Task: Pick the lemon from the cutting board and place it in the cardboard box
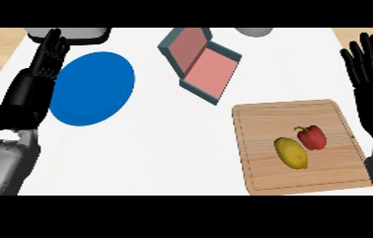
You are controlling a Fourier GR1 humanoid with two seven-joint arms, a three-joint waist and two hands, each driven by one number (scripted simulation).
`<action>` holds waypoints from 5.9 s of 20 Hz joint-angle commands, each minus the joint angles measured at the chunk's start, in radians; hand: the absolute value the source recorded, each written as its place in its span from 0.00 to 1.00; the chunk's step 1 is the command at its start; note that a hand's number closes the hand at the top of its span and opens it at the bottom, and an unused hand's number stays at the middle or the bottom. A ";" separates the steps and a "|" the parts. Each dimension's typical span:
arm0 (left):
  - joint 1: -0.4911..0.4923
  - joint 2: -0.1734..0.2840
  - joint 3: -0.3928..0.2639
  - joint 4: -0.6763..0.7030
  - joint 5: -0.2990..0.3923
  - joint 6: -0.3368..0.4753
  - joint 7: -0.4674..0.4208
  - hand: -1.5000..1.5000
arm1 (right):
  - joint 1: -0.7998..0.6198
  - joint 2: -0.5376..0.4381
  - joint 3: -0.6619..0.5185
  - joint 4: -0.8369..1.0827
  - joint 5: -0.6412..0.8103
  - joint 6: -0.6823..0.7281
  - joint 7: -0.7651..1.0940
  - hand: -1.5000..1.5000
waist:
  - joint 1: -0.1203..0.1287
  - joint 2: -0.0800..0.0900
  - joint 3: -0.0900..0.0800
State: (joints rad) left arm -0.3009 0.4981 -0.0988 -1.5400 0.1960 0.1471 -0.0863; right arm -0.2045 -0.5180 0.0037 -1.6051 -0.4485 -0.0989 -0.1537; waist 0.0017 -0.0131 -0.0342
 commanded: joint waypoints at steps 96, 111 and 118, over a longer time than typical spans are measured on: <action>0.177 -0.059 0.166 0.194 -0.322 0.008 0.152 0.50 | -0.387 -0.063 0.217 0.840 1.198 0.248 -0.389 1.00 | 0.038 0.033 0.036; 0.168 -0.090 0.172 0.280 -0.368 0.032 0.120 0.50 | -0.681 -0.073 0.005 0.995 1.153 -0.041 -0.507 1.00 | 0.013 0.019 0.034; 0.156 -0.096 0.185 0.236 -0.368 0.020 0.169 0.50 | -0.790 0.011 0.012 0.962 1.120 0.132 -0.483 1.00 | 0.006 0.013 0.034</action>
State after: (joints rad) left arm -0.1243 0.4145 0.0830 -1.3193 -0.1636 0.1612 0.0725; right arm -0.9389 -0.5622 0.0072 -0.6059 0.6895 -0.0491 -0.6670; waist 0.0163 0.0030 0.0003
